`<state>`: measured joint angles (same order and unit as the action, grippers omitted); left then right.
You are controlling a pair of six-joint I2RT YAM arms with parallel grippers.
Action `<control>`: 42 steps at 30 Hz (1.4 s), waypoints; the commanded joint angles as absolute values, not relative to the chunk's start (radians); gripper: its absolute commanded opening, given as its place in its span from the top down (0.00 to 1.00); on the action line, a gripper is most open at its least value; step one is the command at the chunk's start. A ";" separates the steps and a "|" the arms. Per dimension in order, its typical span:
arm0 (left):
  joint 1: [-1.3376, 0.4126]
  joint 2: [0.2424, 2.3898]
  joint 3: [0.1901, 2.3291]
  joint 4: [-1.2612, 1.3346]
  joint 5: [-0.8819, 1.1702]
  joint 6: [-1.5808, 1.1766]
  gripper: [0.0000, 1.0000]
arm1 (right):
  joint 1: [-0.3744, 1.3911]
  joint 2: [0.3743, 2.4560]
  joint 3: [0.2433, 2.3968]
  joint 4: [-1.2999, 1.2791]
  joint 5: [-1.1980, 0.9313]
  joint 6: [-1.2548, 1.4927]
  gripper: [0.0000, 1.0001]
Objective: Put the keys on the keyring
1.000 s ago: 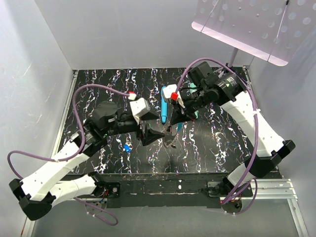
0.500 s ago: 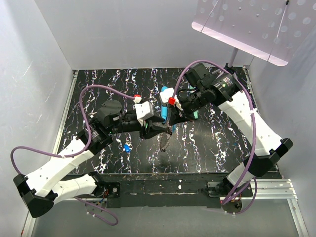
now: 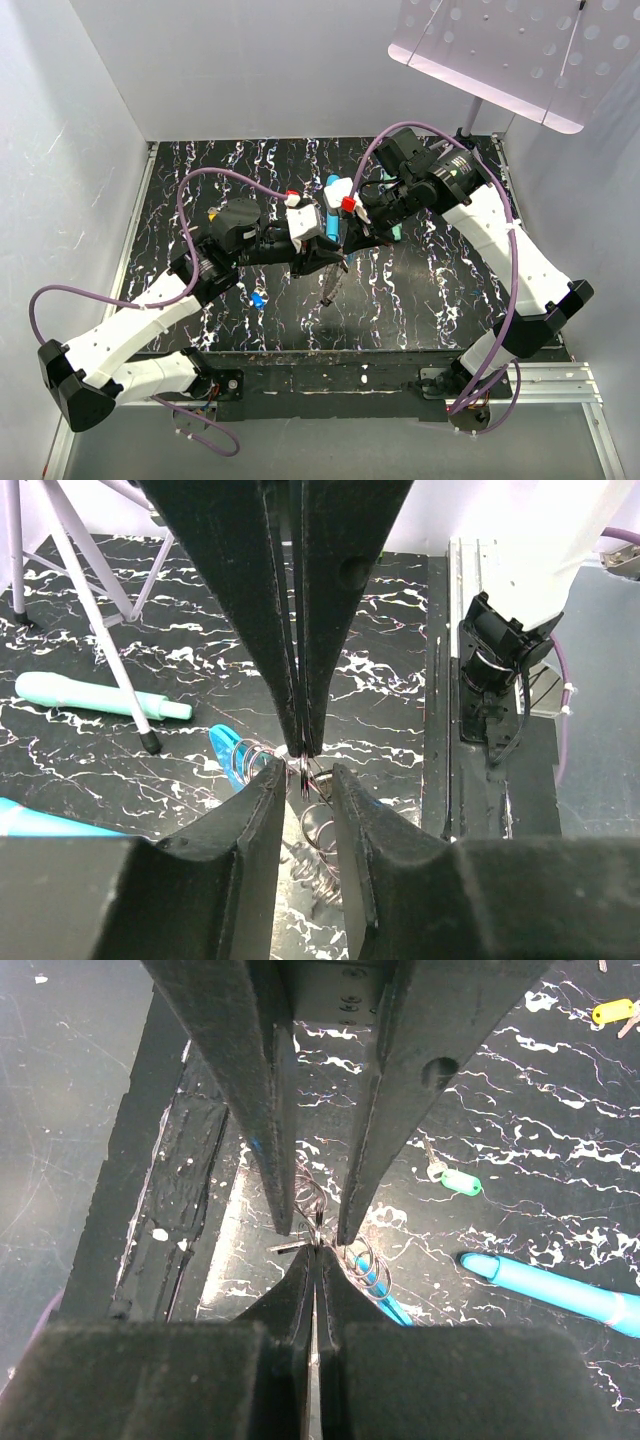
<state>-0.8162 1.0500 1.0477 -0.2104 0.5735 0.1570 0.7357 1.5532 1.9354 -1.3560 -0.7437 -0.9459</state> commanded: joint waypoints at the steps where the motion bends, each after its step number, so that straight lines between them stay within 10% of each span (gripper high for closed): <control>1: -0.816 1.045 1.063 -0.206 0.583 0.172 0.76 | 0.744 1.549 1.947 -1.594 -0.788 -0.954 0.99; 34: -0.815 1.017 1.049 -0.190 0.537 0.127 1.00 | 0.744 1.546 1.933 -1.585 -0.813 -0.940 0.99; 38: -0.816 0.941 0.961 -0.066 0.502 0.059 1.00 | 0.738 1.532 1.936 -1.565 -0.854 -0.913 0.63; 42: -0.815 0.841 0.815 0.173 0.462 -0.075 1.00 | 0.686 1.531 1.997 -1.583 -0.945 -0.899 0.57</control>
